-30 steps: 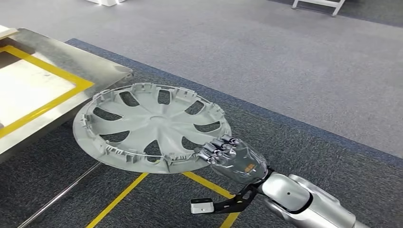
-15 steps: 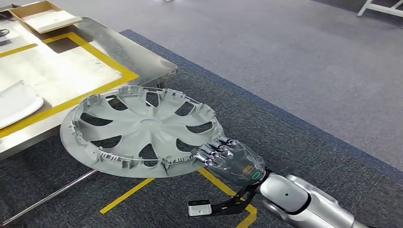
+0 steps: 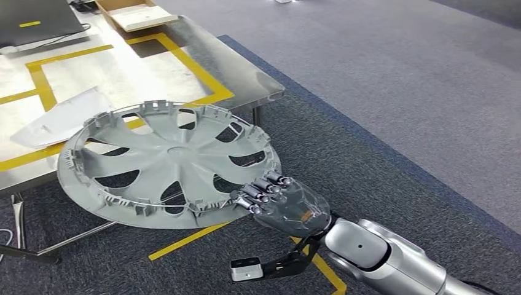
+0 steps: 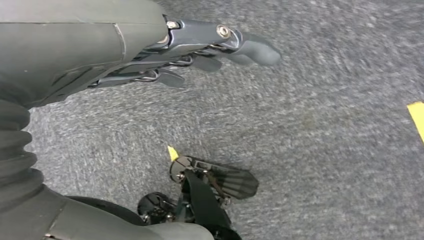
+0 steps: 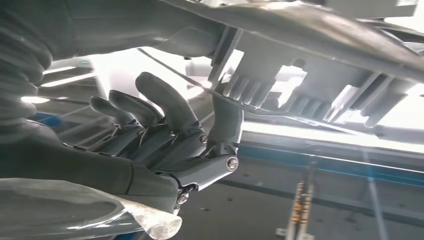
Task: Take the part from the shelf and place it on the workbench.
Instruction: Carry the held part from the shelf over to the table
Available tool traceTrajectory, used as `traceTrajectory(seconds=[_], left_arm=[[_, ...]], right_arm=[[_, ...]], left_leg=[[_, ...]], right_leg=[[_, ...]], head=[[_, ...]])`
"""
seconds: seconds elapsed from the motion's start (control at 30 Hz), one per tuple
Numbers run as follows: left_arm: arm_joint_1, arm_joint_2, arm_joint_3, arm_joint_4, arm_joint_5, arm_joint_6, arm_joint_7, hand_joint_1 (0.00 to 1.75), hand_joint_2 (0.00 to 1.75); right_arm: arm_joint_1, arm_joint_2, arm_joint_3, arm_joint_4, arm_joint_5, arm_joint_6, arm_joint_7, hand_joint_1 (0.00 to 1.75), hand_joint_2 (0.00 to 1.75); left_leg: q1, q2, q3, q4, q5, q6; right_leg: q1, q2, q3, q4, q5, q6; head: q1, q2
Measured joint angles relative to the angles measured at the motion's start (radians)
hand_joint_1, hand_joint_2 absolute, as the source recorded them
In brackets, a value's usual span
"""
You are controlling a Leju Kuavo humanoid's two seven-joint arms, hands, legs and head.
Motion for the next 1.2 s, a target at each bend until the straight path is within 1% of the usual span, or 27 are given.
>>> traceTrajectory(seconds=[0.03,0.1,0.13,0.17,0.2,0.23,0.27,0.3,0.37,0.43,0.47,0.5,0.53,0.6,0.67,0.7,0.73,0.77,0.8,0.87,0.93,0.97,1.0,1.03,1.1,1.17,1.2], left_arm=[[0.001,0.002,0.000,0.002,0.000,0.000,0.000,0.00,1.75],[0.000,0.007,0.000,0.005,0.002,0.001,0.000,0.00,1.75],[-0.002,0.009,0.000,0.007,0.002,0.001,-0.001,0.00,1.75],[-0.005,0.012,0.000,0.009,0.003,0.000,-0.002,0.00,1.75],[-0.007,0.014,0.000,0.011,0.004,-0.001,-0.005,0.00,1.75],[-0.008,0.016,0.000,0.014,0.004,-0.002,-0.008,0.00,1.75],[-0.008,0.017,0.000,0.016,0.006,-0.003,-0.011,0.00,1.75],[-0.008,0.019,0.000,0.018,0.007,-0.005,-0.014,0.00,1.75],[-0.009,0.021,0.001,0.021,0.008,-0.008,-0.017,0.00,1.75],[-0.010,0.022,0.001,0.024,0.009,-0.011,-0.019,0.00,1.75],[-0.009,0.023,0.001,0.025,0.009,-0.011,-0.020,0.00,1.75],[-0.008,0.026,0.001,0.027,0.008,-0.012,-0.020,0.00,1.75],[-0.006,0.028,0.001,0.028,0.008,-0.012,-0.021,0.00,1.75],[-0.006,0.031,0.001,0.030,0.008,-0.012,-0.022,0.00,1.75],[-0.010,0.032,0.001,0.032,0.008,-0.012,-0.022,0.00,1.75],[-0.011,0.032,0.001,0.033,0.008,-0.012,-0.022,0.00,1.75],[-0.011,0.033,0.001,0.034,0.008,-0.012,-0.022,0.00,1.75],[-0.010,0.033,0.001,0.035,0.008,-0.012,-0.022,0.00,1.75],[-0.009,0.035,0.001,0.035,0.008,-0.012,-0.022,0.00,1.75],[-0.009,0.037,0.001,0.036,0.007,-0.012,-0.021,0.00,1.75],[-0.013,0.038,0.001,0.037,0.004,-0.012,-0.018,0.00,1.75],[-0.014,0.038,0.001,0.038,0.003,-0.011,-0.017,0.00,1.75],[-0.014,0.039,0.001,0.039,0.003,-0.010,-0.015,0.00,1.75],[-0.012,0.041,0.001,0.040,0.002,-0.009,-0.014,0.00,1.75],[-0.011,0.044,0.001,0.042,0.003,-0.007,-0.012,0.00,1.75],[-0.014,0.045,0.001,0.043,0.003,-0.006,-0.012,0.00,1.75],[-0.015,0.046,0.001,0.044,0.003,-0.005,-0.012,0.00,1.75]], right_arm=[[-0.003,0.002,0.002,0.000,-0.002,0.000,-0.001,1.75,1.75],[-0.010,0.004,0.006,0.000,-0.006,0.000,-0.002,1.75,1.75],[-0.012,0.004,0.007,0.000,-0.007,0.000,-0.004,1.75,1.75],[-0.013,0.004,0.007,0.000,-0.008,-0.001,-0.005,1.75,1.75],[-0.013,0.004,0.009,0.000,-0.008,-0.001,-0.006,1.75,1.75],[-0.013,0.004,0.010,0.000,-0.008,-0.001,-0.007,1.75,1.75],[-0.013,0.004,0.012,0.000,-0.009,-0.001,-0.007,1.75,1.75],[-0.013,0.004,0.013,0.000,-0.009,-0.001,-0.007,1.75,1.75],[-0.016,0.004,0.015,0.000,-0.009,-0.001,-0.008,1.75,1.75],[-0.020,0.004,0.015,-0.001,-0.010,-0.004,-0.008,1.75,1.75],[-0.021,0.004,0.016,-0.001,-0.010,-0.004,-0.008,1.75,1.75],[-0.023,0.004,0.016,-0.001,-0.010,-0.005,-0.009,1.75,1.75],[-0.025,0.004,0.017,-0.002,-0.010,-0.005,-0.009,1.75,1.75],[-0.027,0.004,0.019,-0.002,-0.010,-0.006,-0.009,1.75,1.75],[-0.028,0.004,0.020,-0.003,-0.010,-0.006,-0.008,1.75,1.75],[-0.028,0.004,0.021,-0.003,-0.010,-0.006,-0.008,1.75,1.75],[-0.027,0.004,0.021,-0.003,-0.010,-0.005,-0.008,1.75,1.75],[-0.027,0.004,0.022,-0.003,-0.010,-0.005,-0.008,1.75,1.75],[-0.027,0.004,0.022,-0.003,-0.010,-0.006,-0.008,1.75,1.75],[-0.028,0.004,0.022,-0.003,-0.010,-0.006,-0.008,1.75,1.75],[-0.028,0.004,0.022,-0.003,-0.010,-0.007,-0.009,1.75,1.75],[-0.029,0.004,0.022,-0.003,-0.010,-0.007,-0.009,1.75,1.75],[-0.029,0.004,0.022,-0.004,-0.010,-0.008,-0.009,1.75,1.75],[-0.029,0.004,0.022,-0.005,-0.012,-0.010,-0.009,1.75,1.75],[-0.027,0.004,0.022,-0.009,-0.017,-0.016,-0.009,1.75,1.75],[-0.021,0.004,0.022,-0.011,-0.022,-0.026,-0.010,1.75,1.75],[-0.016,0.004,0.022,-0.012,-0.023,-0.031,-0.009,1.75,1.75]], left_leg=[[0.002,-0.012,0.001,-0.003,0.001,0.006],[0.008,-0.035,0.005,-0.008,0.004,0.018],[0.010,-0.048,0.005,-0.009,0.004,0.022],[0.010,-0.061,0.005,-0.008,0.004,0.025],[0.009,-0.075,0.005,-0.008,0.003,0.027],[0.009,-0.090,0.005,-0.008,0.003,0.028],[0.009,-0.106,0.007,-0.008,0.003,0.028],[0.009,-0.121,0.008,-0.007,0.002,0.027],[0.008,-0.148,0.008,-0.004,0.001,0.023],[0.011,-0.171,0.001,0.000,0.002,0.011],[0.013,-0.182,-0.003,-0.001,0.004,0.004],[0.016,-0.193,-0.006,-0.002,0.006,-0.002],[0.015,-0.189,-0.007,0.001,0.004,-0.008],[0.011,-0.143,-0.027,0.049,-0.027,-0.018],[0.012,-0.086,-0.079,0.169,-0.088,-0.027],[0.014,-0.074,-0.108,0.230,-0.112,-0.031],[0.016,-0.068,-0.124,0.267,-0.120,-0.033],[0.017,-0.064,-0.123,0.266,-0.107,-0.035],[0.018,-0.058,-0.103,0.226,-0.077,-0.035],[0.012,-0.020,-0.034,0.090,-0.013,-0.030],[0.003,0.017,0.003,0.009,0.005,-0.018],[-0.002,0.021,0.005,0.002,-0.001,-0.012],[-0.001,0.011,0.003,-0.001,-0.002,-0.005],[0.001,0.002,0.004,-0.003,-0.001,0.001],[0.007,-0.014,0.008,-0.008,-0.001,0.013],[0.009,-0.028,0.009,-0.010,-0.004,0.024],[0.008,-0.036,0.009,-0.010,-0.007,0.028]], right_leg=[[-0.001,0.006,0.000,0.005,-0.008,0.006],[-0.005,0.054,-0.030,0.067,-0.047,0.013],[-0.007,0.086,-0.062,0.130,-0.077,0.014],[-0.007,0.106,-0.101,0.202,-0.105,0.014],[-0.007,0.116,-0.135,0.261,-0.121,0.014],[-0.007,0.120,-0.157,0.290,-0.120,0.014],[-0.007,0.123,-0.160,0.279,-0.097,0.012],[-0.008,0.129,-0.145,0.232,-0.060,0.010],[-0.012,0.169,-0.090,0.097,0.011,0.003],[-0.014,0.208,-0.052,0.022,0.031,-0.002],[-0.014,0.211,-0.046,0.016,0.027,-0.004],[-0.013,0.200,-0.042,0.013,0.028,-0.007],[-0.014,0.187,-0.038,0.008,0.029,-0.012],[-0.018,0.158,-0.028,0.000,0.031,-0.023],[-0.017,0.127,-0.021,-0.002,0.027,-0.031],[-0.016,0.112,-0.019,-0.002,0.024,-0.032],[-0.015,0.097,-0.017,-0.002,0.021,-0.033],[-0.015,0.083,-0.014,-0.002,0.018,-0.032],[-0.015,0.070,-0.010,-0.002,0.015,-0.030],[-0.012,0.048,0.000,-0.001,0.007,-0.023],[-0.005,0.029,0.007,-0.002,-0.001,-0.013],[-0.001,0.019,0.009,-0.003,-0.004,-0.008],[0.000,0.009,0.012,-0.005,-0.006,-0.003],[-0.001,0.006,0.013,-0.005,-0.011,0.002],[-0.004,0.045,-0.004,0.036,-0.042,0.012],[-0.006,0.103,-0.070,0.162,-0.099,0.015],[-0.007,0.116,-0.111,0.234,-0.122,0.016]], head=[[0.001,0.000],[0.006,0.000],[0.009,0.000],[0.011,0.000],[0.011,0.000],[0.012,0.000],[0.012,0.000],[0.012,0.000],[0.011,0.000],[0.011,0.000],[0.010,0.000],[0.011,0.000],[0.010,0.000],[0.002,0.000],[-0.006,0.000],[-0.006,0.000],[-0.007,0.000],[-0.007,0.000],[-0.007,0.000],[-0.007,0.000],[-0.007,0.000],[-0.006,0.000],[-0.006,0.000],[-0.004,0.000],[-0.001,0.000],[0.006,0.000],[0.007,0.000]])
